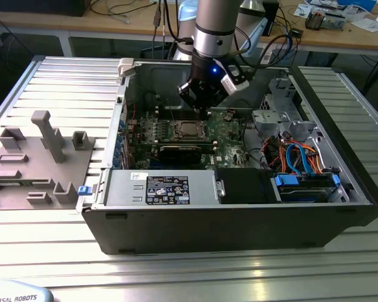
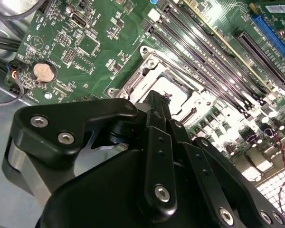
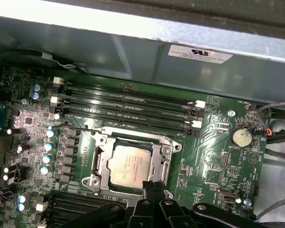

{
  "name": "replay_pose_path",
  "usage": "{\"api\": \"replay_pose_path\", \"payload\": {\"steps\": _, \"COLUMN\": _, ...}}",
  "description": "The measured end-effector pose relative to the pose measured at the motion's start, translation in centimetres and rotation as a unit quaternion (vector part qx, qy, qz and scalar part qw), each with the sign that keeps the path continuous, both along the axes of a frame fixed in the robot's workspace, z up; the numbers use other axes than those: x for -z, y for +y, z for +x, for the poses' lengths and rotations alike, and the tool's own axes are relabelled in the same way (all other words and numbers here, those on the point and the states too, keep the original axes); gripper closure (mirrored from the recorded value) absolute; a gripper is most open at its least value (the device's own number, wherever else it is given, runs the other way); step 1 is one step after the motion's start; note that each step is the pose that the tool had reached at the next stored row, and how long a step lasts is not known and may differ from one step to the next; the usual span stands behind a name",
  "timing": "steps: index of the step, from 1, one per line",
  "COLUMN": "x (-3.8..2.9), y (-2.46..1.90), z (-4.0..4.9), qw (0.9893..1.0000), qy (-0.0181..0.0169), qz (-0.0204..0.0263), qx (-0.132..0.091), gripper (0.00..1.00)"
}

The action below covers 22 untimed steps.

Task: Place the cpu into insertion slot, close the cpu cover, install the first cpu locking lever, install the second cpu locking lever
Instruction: 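Install the first cpu locking lever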

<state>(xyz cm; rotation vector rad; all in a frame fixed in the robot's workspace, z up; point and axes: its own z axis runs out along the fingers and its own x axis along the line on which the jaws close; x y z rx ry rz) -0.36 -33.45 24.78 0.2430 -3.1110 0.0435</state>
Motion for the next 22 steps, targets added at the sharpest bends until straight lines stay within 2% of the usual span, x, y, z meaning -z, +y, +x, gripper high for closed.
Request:
{"api": "replay_pose_path", "payload": {"steps": 10, "x": 0.00, "y": 0.00, "z": 0.00, "qw": 1.0000, "qy": 0.0000, "qz": 0.0000, "qx": 0.002, "gripper": 0.89}}
{"api": "replay_pose_path", "payload": {"steps": 11, "x": 0.00, "y": 0.00, "z": 0.00, "qw": 0.9999, "qy": 0.0000, "qz": 0.0000, "qx": 0.011, "gripper": 0.89}}
{"api": "replay_pose_path", "payload": {"steps": 12, "x": 0.00, "y": 0.00, "z": 0.00, "qw": 0.9991, "qy": 0.0000, "qz": 0.0000, "qx": 0.042, "gripper": 0.89}}
{"api": "replay_pose_path", "payload": {"steps": 16, "x": 0.00, "y": 0.00, "z": 0.00, "qw": 0.9965, "qy": 0.0000, "qz": 0.0000, "qx": 0.084, "gripper": 0.89}}
{"api": "replay_pose_path", "payload": {"steps": 20, "x": -0.10, "y": 0.00, "z": 0.00, "qw": 0.9957, "qy": 0.0000, "qz": 0.0001, "qx": 0.093, "gripper": 0.89}}
{"api": "replay_pose_path", "payload": {"steps": 22, "x": -0.15, "y": -0.01, "z": 0.00, "qw": 0.9957, "qy": 0.0002, "qz": 0.0014, "qx": 0.093, "gripper": 0.89}}
